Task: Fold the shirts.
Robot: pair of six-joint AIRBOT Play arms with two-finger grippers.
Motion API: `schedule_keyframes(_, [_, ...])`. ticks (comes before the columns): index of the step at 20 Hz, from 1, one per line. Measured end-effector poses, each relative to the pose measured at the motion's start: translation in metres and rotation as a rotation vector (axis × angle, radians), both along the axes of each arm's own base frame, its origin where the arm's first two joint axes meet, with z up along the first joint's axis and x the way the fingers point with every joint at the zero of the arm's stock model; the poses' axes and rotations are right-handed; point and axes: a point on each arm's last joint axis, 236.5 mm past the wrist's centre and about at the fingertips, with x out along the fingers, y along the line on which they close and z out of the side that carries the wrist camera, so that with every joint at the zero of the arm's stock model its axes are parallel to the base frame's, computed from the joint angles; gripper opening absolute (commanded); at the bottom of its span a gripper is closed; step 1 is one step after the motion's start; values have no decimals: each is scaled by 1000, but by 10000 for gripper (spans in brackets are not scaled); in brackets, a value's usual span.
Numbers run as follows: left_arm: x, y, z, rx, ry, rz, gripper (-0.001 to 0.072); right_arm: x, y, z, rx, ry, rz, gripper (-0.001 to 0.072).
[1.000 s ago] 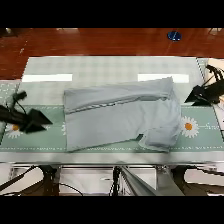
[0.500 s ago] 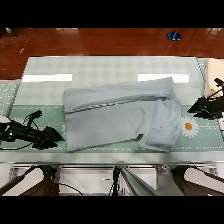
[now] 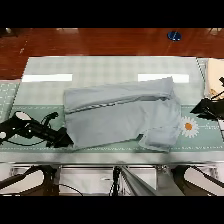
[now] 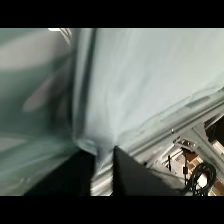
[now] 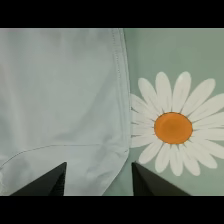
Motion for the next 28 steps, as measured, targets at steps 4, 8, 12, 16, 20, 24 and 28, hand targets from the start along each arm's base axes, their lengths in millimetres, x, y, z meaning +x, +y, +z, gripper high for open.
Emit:
schedule_keyframes(4, [0, -9, -3, -27, 12, -8, 25, -1, -1, 9, -22, -22, -6, 494])
schedule_keyframes(8, [-1, -10, -3, -41, -3, -28, 25, -16, -12, 2, -29, 15, -59, 494])
schedule_keyframes(12, [-1, -10, -3, -50, -19, -45, 25, -45, 0, -25, 86, 91, -136, 494])
schedule_keyframes(16, [-1, -10, -3, -53, -28, -53, 25, -74, 23, -56, 172, 165, -164, 491])
schedule_keyframes(20, [-1, -10, -3, -55, -31, -57, 25, -87, 42, -80, 217, 188, -205, 487])
schedule_keyframes(24, [-1, -10, -3, -56, -33, -60, 25, -81, 51, -98, 241, 149, -286, 199])
schedule_keyframes(28, [-1, -10, -3, -58, -40, -66, 24, -52, 48, -102, 257, 42, -389, 19])
